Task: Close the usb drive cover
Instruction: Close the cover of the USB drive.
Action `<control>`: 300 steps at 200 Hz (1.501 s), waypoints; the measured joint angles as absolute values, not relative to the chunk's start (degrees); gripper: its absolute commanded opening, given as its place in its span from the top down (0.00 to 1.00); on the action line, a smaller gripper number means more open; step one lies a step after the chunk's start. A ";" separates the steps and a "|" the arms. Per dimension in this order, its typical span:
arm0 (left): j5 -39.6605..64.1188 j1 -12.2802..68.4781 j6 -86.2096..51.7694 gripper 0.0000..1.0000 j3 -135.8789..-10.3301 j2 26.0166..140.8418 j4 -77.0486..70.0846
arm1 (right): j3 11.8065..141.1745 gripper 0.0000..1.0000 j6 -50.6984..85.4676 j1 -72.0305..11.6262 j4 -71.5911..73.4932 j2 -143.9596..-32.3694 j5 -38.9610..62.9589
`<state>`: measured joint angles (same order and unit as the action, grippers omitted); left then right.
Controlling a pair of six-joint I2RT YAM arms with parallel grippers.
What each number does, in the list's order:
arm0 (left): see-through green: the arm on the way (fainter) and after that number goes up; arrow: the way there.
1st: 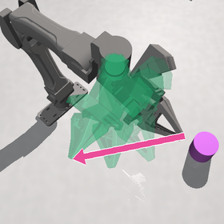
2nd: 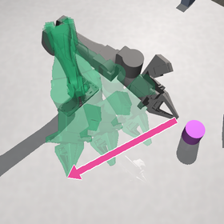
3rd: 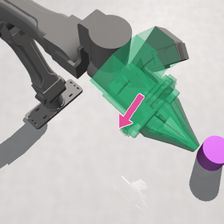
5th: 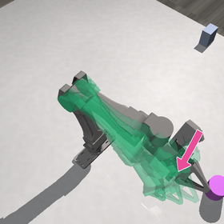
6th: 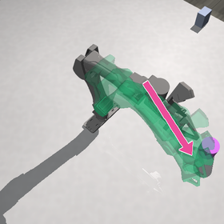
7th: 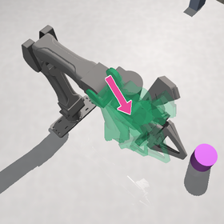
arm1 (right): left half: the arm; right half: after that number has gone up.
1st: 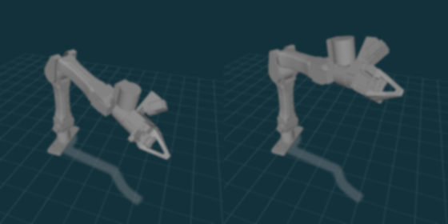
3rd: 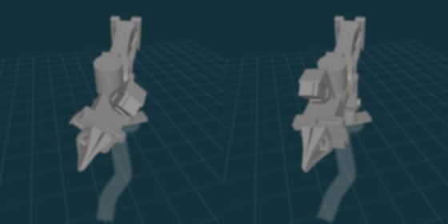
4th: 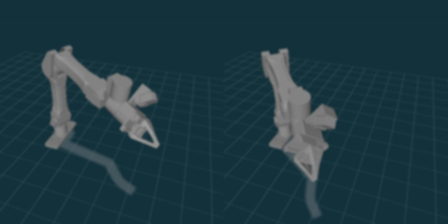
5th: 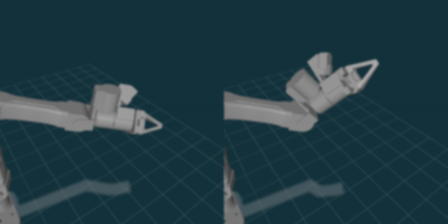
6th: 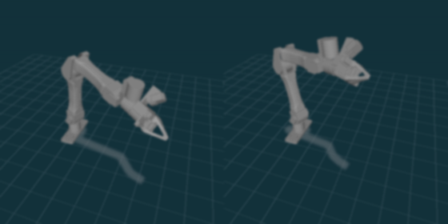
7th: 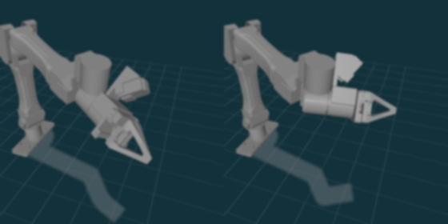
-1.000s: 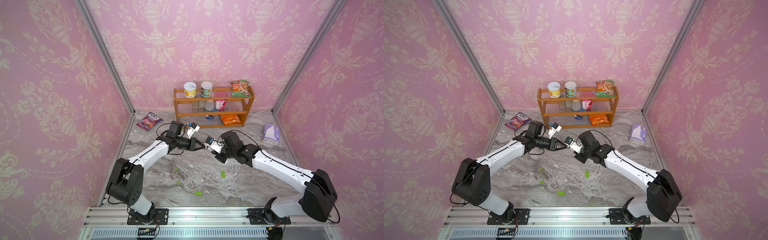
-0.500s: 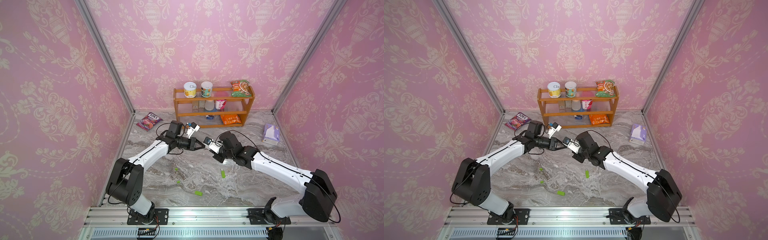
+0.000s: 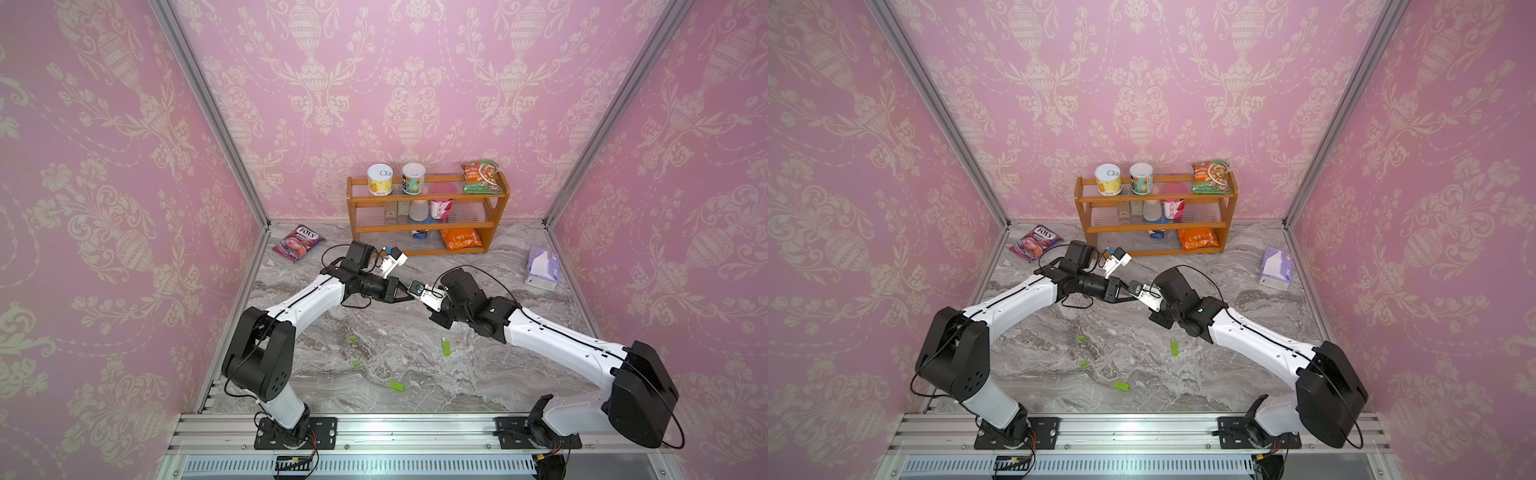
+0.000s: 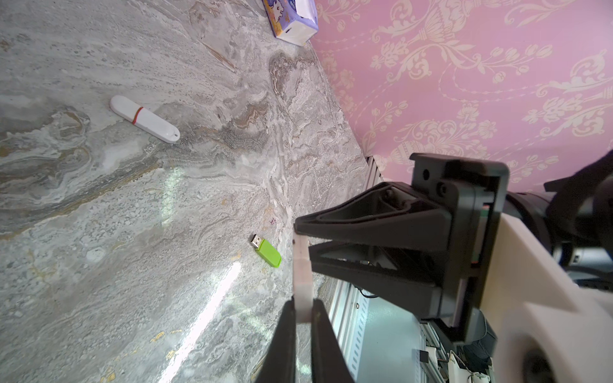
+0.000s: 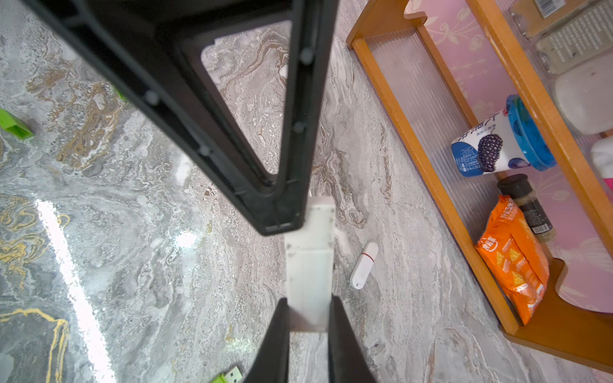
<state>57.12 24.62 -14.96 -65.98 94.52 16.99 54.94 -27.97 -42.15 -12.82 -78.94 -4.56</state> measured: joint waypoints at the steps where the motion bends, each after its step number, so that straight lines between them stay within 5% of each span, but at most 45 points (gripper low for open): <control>1: 57.12 24.62 -14.96 1.00 -65.98 94.52 16.97 | 54.87 1.00 -27.97 -42.17 -12.75 -78.91 -4.56; 123: 54.94 27.20 -14.13 1.00 -70.48 98.59 19.38 | 47.97 1.00 -30.68 -42.81 -4.19 -76.40 -10.22; 300: 58.65 31.00 -6.70 1.00 -71.64 99.09 28.93 | 48.27 1.00 -30.24 -39.09 -18.11 -70.24 6.17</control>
